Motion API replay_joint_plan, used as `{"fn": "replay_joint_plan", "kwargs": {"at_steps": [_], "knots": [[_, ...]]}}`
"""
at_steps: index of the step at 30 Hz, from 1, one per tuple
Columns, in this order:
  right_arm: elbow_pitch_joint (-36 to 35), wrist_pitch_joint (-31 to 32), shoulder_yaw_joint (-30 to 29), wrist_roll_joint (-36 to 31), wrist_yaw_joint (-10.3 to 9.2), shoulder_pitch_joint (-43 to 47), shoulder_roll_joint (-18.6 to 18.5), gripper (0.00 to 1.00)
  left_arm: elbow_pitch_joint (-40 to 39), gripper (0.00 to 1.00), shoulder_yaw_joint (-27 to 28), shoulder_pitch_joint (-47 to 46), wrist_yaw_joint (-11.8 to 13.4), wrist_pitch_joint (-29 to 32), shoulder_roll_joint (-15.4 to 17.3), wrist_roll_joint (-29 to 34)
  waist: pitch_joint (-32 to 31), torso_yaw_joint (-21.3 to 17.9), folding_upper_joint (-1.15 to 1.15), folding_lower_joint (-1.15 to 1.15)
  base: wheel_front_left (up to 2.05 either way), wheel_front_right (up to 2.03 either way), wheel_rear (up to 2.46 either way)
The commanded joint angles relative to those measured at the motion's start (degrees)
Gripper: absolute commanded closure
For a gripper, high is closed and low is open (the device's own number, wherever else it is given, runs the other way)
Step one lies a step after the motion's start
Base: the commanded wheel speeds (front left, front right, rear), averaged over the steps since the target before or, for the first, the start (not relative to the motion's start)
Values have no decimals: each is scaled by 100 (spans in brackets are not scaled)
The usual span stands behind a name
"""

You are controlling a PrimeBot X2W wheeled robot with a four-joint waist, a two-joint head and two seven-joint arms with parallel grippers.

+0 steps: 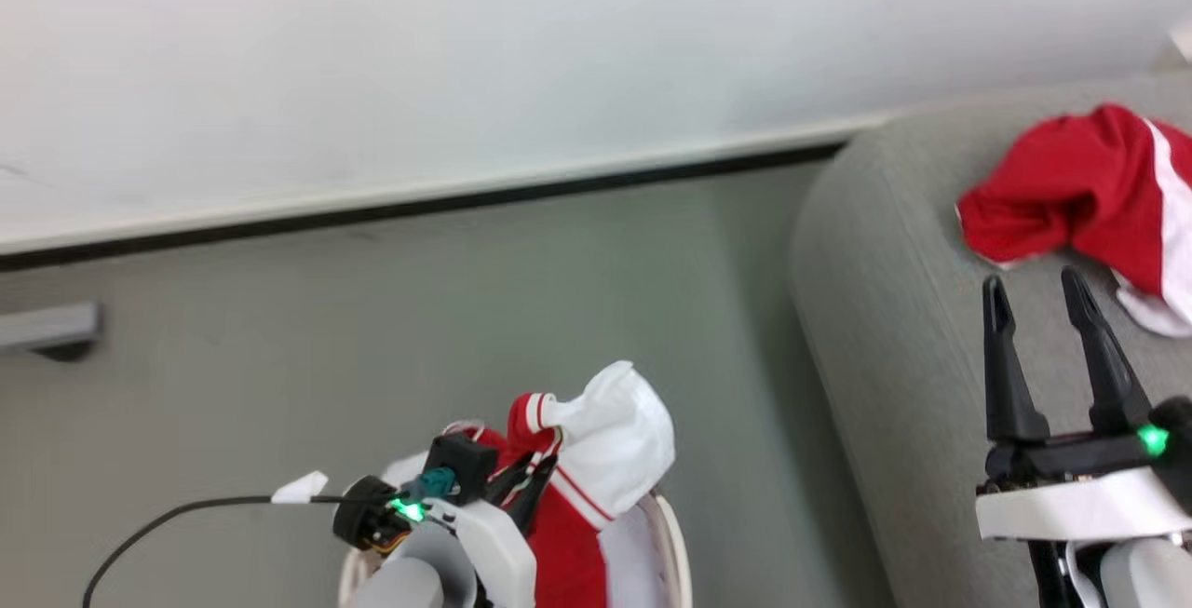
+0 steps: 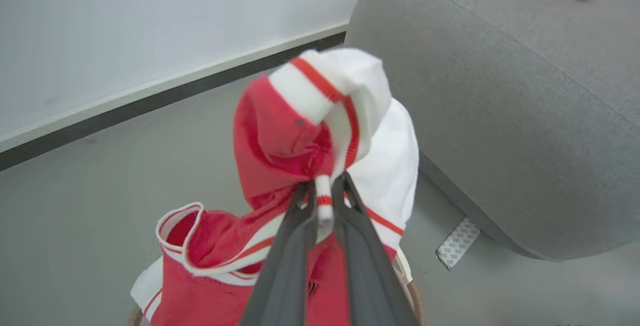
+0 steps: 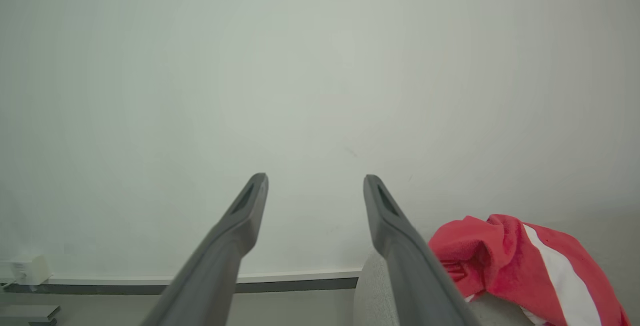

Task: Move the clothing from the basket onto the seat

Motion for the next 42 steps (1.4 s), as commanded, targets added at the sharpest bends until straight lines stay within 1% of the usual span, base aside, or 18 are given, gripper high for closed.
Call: {"fn": "replay_joint_plan", "kwargs": {"at_steps": [1, 3, 4, 6, 12, 18, 20, 23, 34, 38, 42], "knots": [[-3, 2, -37, 36, -13, 147, -76, 0, -197, 100, 86, 122, 19, -3, 42, -40, -472, 440, 0, 2, 0, 0, 0], [23, 2, -28, 85, -13, 265, -94, 0, -525, 100, 212, 211, 24, -2, 67, -48, -591, 535, 0, 2, 0, 0, 0], [51, 2, 14, 154, -13, 359, -90, 0, -835, 100, 295, 246, 51, -3, 107, -6, -673, 611, 0, 2, 0, 0, 0], [63, 2, 44, 256, -13, 425, -77, 0, -1183, 100, 360, 258, 108, -3, 137, 100, -746, 673, 0, 2, 0, 0, 0], [80, 2, 202, 500, -13, 593, -99, 0, -1960, 100, 510, 252, 181, -3, 222, 219, -898, 787, 0, 2, 0, 0, 0], [143, 2, 378, 512, -13, 730, -123, 0, -2583, 100, 567, 27, 261, 59, 284, 222, -975, 868, 0, 2, 0, 0, 0], [164, 2, 481, 391, -13, 734, -183, 0, -2795, 100, 602, -30, 286, 133, 271, 134, -988, 883, 0, 2, 0, 0, 0], [176, 2, 552, 338, -13, 772, -162, 0, -3086, 100, 685, -89, 349, 266, 305, 53, -1002, 890, 0, 2, 0, 0, 0], [195, 2, 723, 321, -13, 754, -129, 0, -3551, 100, 792, -76, 507, 500, 392, -96, -997, 872, 0, 2, 0, 0, 0], [222, 2, 1055, 375, -13, 590, -170, 0, -3591, 100, 780, -47, 541, 519, 415, -119, -996, 856, 0, 2, 0, 0, 0], [310, 2, 1611, 484, -13, 439, -220, 0, -3596, 100, 740, -15, 536, 533, 390, -145, -1015, 890, 0, 2, 0, 0, 0]]}}
